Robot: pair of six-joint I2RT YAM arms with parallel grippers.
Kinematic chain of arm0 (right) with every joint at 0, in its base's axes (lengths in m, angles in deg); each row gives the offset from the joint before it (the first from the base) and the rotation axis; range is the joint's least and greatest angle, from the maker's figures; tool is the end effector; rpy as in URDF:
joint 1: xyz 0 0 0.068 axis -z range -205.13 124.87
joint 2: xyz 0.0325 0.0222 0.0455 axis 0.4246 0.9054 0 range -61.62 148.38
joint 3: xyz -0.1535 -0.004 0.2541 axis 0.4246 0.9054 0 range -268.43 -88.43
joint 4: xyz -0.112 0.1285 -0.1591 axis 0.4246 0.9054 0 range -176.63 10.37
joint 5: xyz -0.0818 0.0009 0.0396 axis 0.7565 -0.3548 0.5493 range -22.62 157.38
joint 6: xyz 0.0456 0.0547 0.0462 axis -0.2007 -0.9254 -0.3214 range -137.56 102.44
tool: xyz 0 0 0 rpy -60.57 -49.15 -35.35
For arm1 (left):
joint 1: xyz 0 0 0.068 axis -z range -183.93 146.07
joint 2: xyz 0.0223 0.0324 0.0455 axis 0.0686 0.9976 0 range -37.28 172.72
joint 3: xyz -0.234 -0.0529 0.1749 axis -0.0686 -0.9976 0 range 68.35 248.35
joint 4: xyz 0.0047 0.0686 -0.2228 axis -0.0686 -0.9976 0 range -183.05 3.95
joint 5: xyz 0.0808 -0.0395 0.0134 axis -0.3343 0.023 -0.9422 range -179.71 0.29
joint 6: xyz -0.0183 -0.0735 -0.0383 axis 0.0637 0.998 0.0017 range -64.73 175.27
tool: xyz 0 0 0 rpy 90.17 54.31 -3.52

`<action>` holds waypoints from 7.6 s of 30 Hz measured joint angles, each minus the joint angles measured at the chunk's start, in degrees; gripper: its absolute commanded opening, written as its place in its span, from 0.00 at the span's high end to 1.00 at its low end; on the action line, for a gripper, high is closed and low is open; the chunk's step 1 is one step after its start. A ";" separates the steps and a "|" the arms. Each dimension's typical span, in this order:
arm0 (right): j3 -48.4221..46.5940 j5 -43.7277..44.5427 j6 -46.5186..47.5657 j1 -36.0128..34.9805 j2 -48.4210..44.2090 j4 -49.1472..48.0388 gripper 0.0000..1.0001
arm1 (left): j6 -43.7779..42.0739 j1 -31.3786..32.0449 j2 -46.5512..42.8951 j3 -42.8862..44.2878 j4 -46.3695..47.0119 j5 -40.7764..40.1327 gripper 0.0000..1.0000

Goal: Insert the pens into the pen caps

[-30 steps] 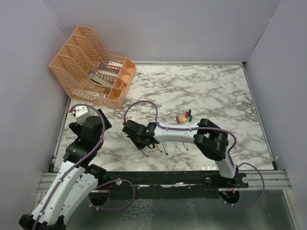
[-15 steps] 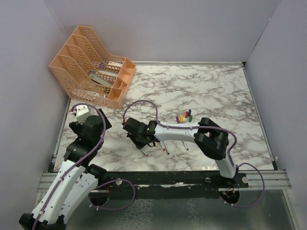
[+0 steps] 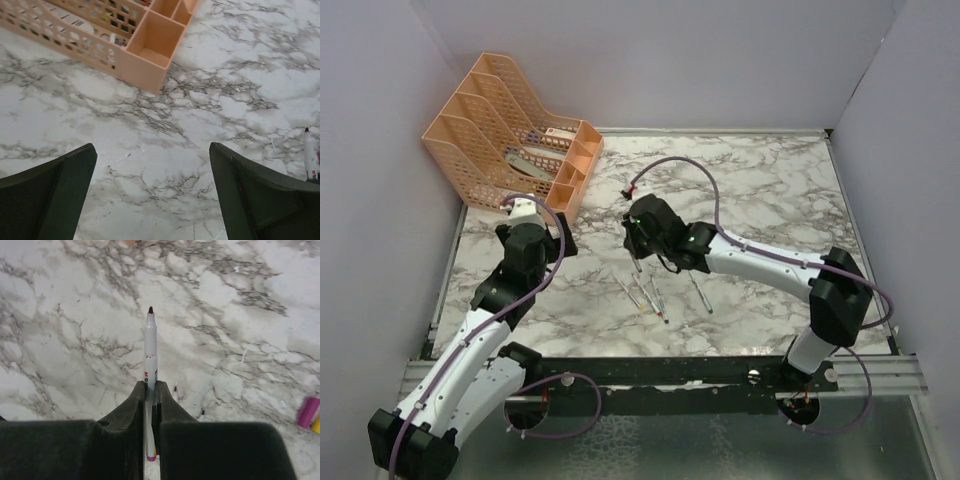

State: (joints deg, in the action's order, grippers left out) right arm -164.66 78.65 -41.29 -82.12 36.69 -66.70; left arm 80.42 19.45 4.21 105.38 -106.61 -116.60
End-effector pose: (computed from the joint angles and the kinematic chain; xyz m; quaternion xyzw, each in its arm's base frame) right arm 0.2260 0.3212 0.2757 -0.2220 0.8826 0.1938 0.3664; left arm 0.1507 -0.0285 0.2885 -0.1375 0.8183 -0.0359 0.5569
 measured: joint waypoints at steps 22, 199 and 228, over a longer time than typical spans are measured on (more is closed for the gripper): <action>41.86 5.57 -1.75 8.52 -33.05 -47.10 0.99 | -7.02 3.58 18.95 -3.04 37.29 56.06 0.01; 13.81 1.22 -5.88 19.93 3.56 -0.98 0.99 | -8.15 6.80 29.00 1.84 24.59 52.02 1.00; 32.24 -10.14 -4.33 19.93 -28.63 -59.63 0.98 | 1.38 6.88 28.46 6.97 41.99 73.44 1.00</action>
State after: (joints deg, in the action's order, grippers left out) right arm -132.42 68.51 -45.61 -62.19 8.05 -126.33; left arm 81.79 26.33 32.67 112.36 -64.62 -43.16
